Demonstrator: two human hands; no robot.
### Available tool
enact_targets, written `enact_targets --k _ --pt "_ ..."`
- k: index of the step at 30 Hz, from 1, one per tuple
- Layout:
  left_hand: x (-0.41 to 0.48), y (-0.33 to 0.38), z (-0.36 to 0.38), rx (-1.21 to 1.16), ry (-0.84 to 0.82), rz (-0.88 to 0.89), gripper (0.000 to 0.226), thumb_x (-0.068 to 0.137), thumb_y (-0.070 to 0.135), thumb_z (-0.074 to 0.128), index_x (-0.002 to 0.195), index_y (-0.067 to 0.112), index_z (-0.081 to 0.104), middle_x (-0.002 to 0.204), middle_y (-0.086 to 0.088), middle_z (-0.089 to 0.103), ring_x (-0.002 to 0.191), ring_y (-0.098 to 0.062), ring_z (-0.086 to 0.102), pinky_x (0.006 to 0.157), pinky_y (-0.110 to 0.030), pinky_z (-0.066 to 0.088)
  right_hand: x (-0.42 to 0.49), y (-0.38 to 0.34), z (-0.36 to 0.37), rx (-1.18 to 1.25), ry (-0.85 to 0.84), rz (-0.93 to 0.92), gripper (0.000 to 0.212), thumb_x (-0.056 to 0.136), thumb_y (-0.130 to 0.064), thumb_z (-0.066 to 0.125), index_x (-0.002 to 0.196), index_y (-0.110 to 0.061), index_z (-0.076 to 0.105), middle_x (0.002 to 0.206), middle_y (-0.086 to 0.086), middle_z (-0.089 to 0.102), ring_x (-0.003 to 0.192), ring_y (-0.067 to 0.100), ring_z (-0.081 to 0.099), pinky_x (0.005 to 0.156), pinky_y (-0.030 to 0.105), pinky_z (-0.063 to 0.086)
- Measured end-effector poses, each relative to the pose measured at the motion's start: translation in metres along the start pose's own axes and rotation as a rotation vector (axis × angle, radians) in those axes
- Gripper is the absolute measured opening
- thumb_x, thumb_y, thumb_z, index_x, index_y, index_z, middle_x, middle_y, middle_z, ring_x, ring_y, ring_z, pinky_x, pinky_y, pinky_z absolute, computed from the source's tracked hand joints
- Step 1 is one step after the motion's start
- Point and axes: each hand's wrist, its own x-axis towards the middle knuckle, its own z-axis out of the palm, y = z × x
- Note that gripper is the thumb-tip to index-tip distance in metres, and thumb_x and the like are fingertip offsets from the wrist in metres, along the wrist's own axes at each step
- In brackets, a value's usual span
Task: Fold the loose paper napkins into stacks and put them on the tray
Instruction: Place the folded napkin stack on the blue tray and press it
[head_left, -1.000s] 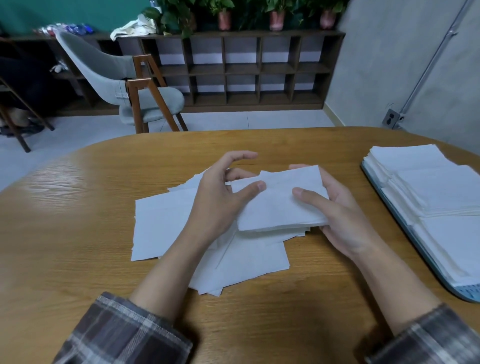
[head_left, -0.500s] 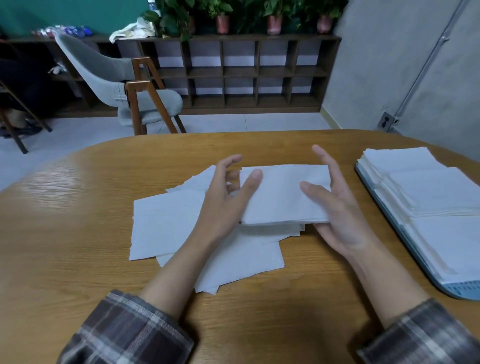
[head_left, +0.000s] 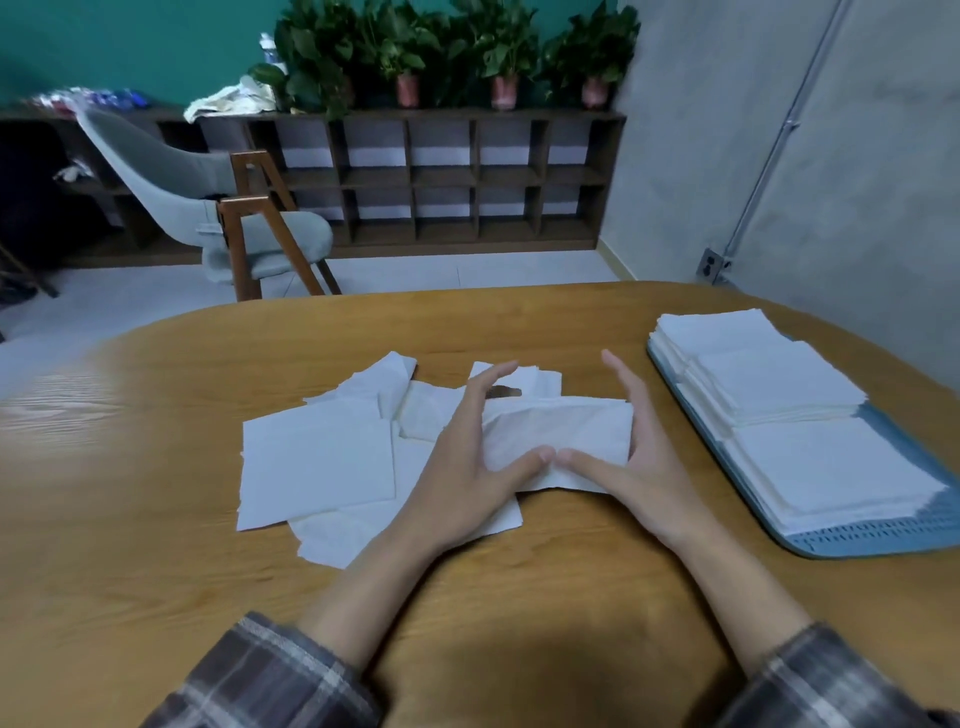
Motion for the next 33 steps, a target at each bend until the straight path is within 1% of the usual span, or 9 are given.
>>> enact_targets --k 6,11,13,16,19,22,28,31,33 --pt "-0.007 -0.004 0.003 0.06 0.028 0.031 0.064 0.1 0.028 0.071 0.152 0.042 0.037 0.144 0.044 0.041 0.132 0.018 0.042 0.101 -0.002 0.032 -0.016 -0.002 0.002 0.103 0.05 0.003 0.09 0.091 -0.006 0.08 0.158 -0.043 0.032 0.146 -0.043 0.042 0.119 -0.006 0.063 0.088 0.013 0.054" --pt "-0.002 -0.001 0.002 0.037 0.089 0.026 0.066 0.102 0.025 0.069 0.154 0.045 0.034 0.151 0.03 0.045 0.126 -0.005 0.058 0.106 -0.035 0.05 -0.018 -0.004 -0.004 0.102 0.033 0.01 0.086 0.097 -0.016 0.076 0.156 -0.053 0.027 0.144 -0.037 0.052 0.116 0.008 0.069 0.092 0.029 0.059" --pt "0.001 0.001 0.0 0.042 0.1 0.025 0.063 0.102 0.027 0.069 0.153 0.044 0.036 0.152 0.024 0.047 0.124 -0.012 0.061 0.103 -0.042 0.053 -0.018 -0.005 -0.012 0.124 -0.028 0.049 0.079 0.097 -0.015 0.076 0.152 -0.054 0.034 0.13 -0.019 0.069 0.11 0.011 0.073 0.09 0.033 0.061" --pt "0.005 0.009 -0.001 0.046 0.096 -0.004 0.052 0.103 0.03 0.068 0.145 0.044 0.041 0.135 0.019 0.059 0.114 -0.007 0.064 0.094 -0.037 0.055 -0.017 -0.009 -0.025 0.131 -0.105 0.07 0.055 0.096 -0.009 0.075 0.138 -0.042 0.06 0.133 -0.008 0.068 0.113 0.013 0.072 0.092 0.048 0.063" --pt "0.008 0.023 0.002 0.071 0.024 -0.031 0.043 0.104 0.031 0.065 0.138 0.043 0.041 0.116 0.017 0.062 0.094 -0.001 0.063 0.079 -0.024 0.05 -0.013 -0.012 -0.038 0.119 -0.084 0.08 0.041 0.095 -0.002 0.072 0.125 -0.03 0.072 0.136 -0.005 0.068 0.113 0.003 0.069 0.091 0.024 0.058" --pt "0.02 0.032 0.006 0.069 -0.045 -0.032 0.031 0.105 0.028 0.063 0.131 0.038 0.049 0.121 0.016 0.061 0.102 -0.015 0.062 0.087 -0.038 0.054 -0.007 -0.018 -0.053 0.063 -0.043 0.111 0.04 0.093 -0.004 0.072 0.121 -0.032 0.074 0.132 -0.008 0.069 0.113 0.002 0.067 0.085 0.013 0.053" --pt "0.058 0.057 0.029 -0.013 -0.002 -0.061 0.012 0.098 0.019 0.072 0.107 0.027 0.073 0.115 0.02 0.068 0.112 -0.009 0.061 0.09 -0.029 0.053 0.021 -0.029 -0.103 0.003 0.035 0.099 0.039 0.093 -0.005 0.071 0.121 -0.033 0.075 0.128 -0.012 0.068 0.116 0.005 0.063 0.098 0.029 0.057" --pt "0.082 0.067 0.05 -0.004 0.015 -0.052 0.016 0.096 0.023 0.076 0.111 0.028 0.073 0.121 0.017 0.068 0.119 -0.008 0.059 0.097 -0.031 0.053 0.04 -0.03 -0.133 -0.039 0.065 0.081 0.037 0.094 -0.003 0.07 0.122 -0.028 0.074 0.131 -0.007 0.065 0.112 0.002 0.06 0.082 0.014 0.054" --pt "0.099 0.074 0.064 -0.017 -0.003 -0.077 0.02 0.096 0.024 0.076 0.114 0.031 0.073 0.126 0.014 0.066 0.117 -0.011 0.06 0.097 -0.033 0.054 0.053 -0.025 -0.154 -0.065 0.093 0.073 0.037 0.092 -0.004 0.072 0.116 -0.032 0.074 0.131 -0.001 0.066 0.113 0.012 0.063 0.08 0.022 0.055"
